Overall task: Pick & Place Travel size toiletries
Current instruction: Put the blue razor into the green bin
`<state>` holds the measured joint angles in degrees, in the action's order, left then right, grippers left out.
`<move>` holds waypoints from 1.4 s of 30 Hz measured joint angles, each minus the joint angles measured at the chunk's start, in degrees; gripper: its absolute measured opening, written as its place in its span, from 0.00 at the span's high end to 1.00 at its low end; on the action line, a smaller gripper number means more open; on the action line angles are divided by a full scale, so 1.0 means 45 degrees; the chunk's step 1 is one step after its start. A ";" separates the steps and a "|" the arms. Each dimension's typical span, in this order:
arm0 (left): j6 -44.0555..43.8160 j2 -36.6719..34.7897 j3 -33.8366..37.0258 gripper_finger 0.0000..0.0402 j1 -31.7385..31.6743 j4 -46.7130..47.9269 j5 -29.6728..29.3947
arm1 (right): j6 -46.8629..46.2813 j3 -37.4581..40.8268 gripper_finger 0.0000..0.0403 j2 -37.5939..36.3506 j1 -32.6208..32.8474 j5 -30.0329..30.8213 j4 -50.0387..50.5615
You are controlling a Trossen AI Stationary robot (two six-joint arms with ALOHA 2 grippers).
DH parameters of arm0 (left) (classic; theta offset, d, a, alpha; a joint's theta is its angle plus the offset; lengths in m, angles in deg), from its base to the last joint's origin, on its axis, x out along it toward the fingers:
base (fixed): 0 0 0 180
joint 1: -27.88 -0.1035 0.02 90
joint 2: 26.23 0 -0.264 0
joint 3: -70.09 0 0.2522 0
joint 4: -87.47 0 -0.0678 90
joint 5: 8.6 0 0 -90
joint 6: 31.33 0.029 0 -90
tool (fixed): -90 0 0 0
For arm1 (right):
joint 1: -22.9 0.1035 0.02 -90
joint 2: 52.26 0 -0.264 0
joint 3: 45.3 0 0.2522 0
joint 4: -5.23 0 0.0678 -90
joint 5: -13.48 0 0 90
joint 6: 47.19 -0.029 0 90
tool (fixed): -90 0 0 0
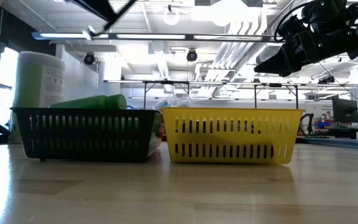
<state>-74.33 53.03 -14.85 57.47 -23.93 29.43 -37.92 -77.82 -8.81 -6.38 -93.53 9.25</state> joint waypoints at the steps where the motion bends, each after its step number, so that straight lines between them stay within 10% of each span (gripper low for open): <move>1: 0.0411 0.0000 0.0171 0.92 -0.0287 -0.0638 0.0057 | 0.0001 -0.0003 0.99 0.0001 0.0000 -0.0049 -0.0008; 15: 0.6347 0.0005 0.2635 0.93 -0.3781 -1.0789 0.4400 | -0.0785 0.0000 0.99 -0.0002 0.0008 -0.3394 -0.1721; 23: 0.6598 0.0005 0.2653 0.93 -0.4542 -1.0936 0.5116 | -0.1417 0.0000 0.94 0.0781 0.1245 -0.3172 -0.3777; 34: 0.6838 0.0005 0.2653 0.93 -0.4491 -1.0936 0.5135 | -0.1825 0.0000 0.56 0.4180 0.3347 -0.0283 -0.9289; 42: 0.6833 0.0005 0.2653 0.92 -0.4489 -1.0936 0.5135 | -0.2474 -0.1250 0.53 0.6955 0.4005 -0.0240 -1.0384</move>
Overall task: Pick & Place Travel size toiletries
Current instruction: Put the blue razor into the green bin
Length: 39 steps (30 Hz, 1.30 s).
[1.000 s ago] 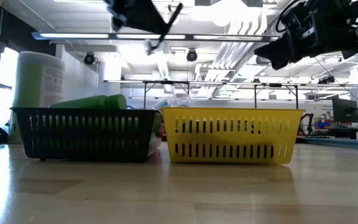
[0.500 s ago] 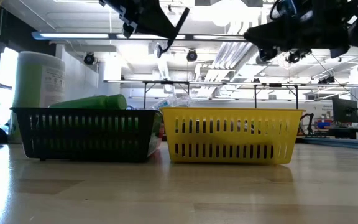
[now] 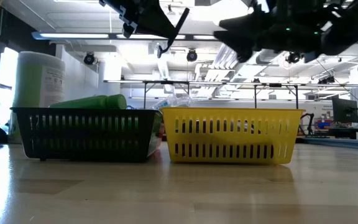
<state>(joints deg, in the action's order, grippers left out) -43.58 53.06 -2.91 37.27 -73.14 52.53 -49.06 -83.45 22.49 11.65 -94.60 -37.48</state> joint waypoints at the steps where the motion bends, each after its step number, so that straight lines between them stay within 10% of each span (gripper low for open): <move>1: 0.0001 0.0000 0.0000 0.92 0.0000 0.0000 0.0000 | 0.0000 -0.0244 0.53 0.0339 0.0072 -0.0004 0.0006; 21: -0.0001 0.0000 0.0000 0.93 0.0000 0.0008 -0.0005 | -0.0005 -0.3905 0.54 0.3935 0.1045 -0.0386 -0.0019; 39: -0.0001 0.0000 0.0000 0.92 0.0005 0.0041 0.0037 | -0.0055 -0.3904 0.93 0.3927 0.1075 0.0149 0.0030</move>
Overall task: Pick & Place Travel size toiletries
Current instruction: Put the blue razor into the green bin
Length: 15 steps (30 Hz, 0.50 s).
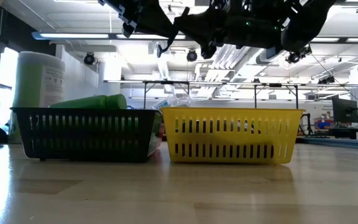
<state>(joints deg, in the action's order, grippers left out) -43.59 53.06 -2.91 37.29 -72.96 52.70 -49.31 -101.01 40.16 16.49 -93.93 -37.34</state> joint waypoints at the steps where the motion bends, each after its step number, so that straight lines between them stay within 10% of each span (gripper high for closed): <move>1: 0.0000 0.0000 0.0000 0.92 0.0000 0.0007 -0.0016 | 0.0014 0.0000 0.92 0.0000 0.0000 0.0055 0.0002; 15: 0.0107 0.0000 0.0000 0.85 -0.0015 0.0040 -0.0041 | 0.0143 0.0000 0.93 0.0000 0.0010 0.0178 0.0079</move>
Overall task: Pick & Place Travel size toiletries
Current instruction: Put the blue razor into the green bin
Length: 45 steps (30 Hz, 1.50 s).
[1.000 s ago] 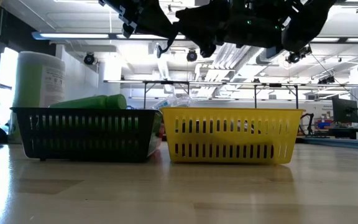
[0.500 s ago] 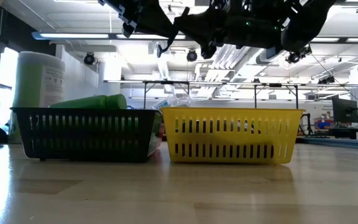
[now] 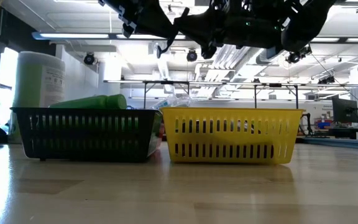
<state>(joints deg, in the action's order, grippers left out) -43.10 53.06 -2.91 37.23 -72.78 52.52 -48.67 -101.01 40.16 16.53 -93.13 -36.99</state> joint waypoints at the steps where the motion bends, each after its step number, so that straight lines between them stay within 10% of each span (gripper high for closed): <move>1: 0.0005 0.0000 0.0000 0.83 0.0000 0.0028 -0.0020 | 0.0000 0.0000 0.93 0.0000 0.0000 -0.0004 0.0027; 10: 0.0761 -0.0106 -0.0178 0.64 -0.0005 0.0397 -0.0219 | 0.0039 0.0006 0.93 -0.0216 -0.0252 -0.0073 0.1019; 29: 0.0823 -0.1307 -0.0763 0.73 0.0005 0.2567 -0.0685 | 0.0277 0.0010 0.93 -0.3038 -0.0777 0.0040 1.0853; 45: 0.0175 -0.1302 -0.0758 0.74 0.0005 0.3013 -0.0722 | 0.0323 0.0005 0.93 -0.1382 -0.0777 -0.0361 1.1349</move>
<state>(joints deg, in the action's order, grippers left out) -42.32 47.20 -6.32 37.25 -59.22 49.27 -47.21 -100.99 33.94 13.03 -94.76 14.08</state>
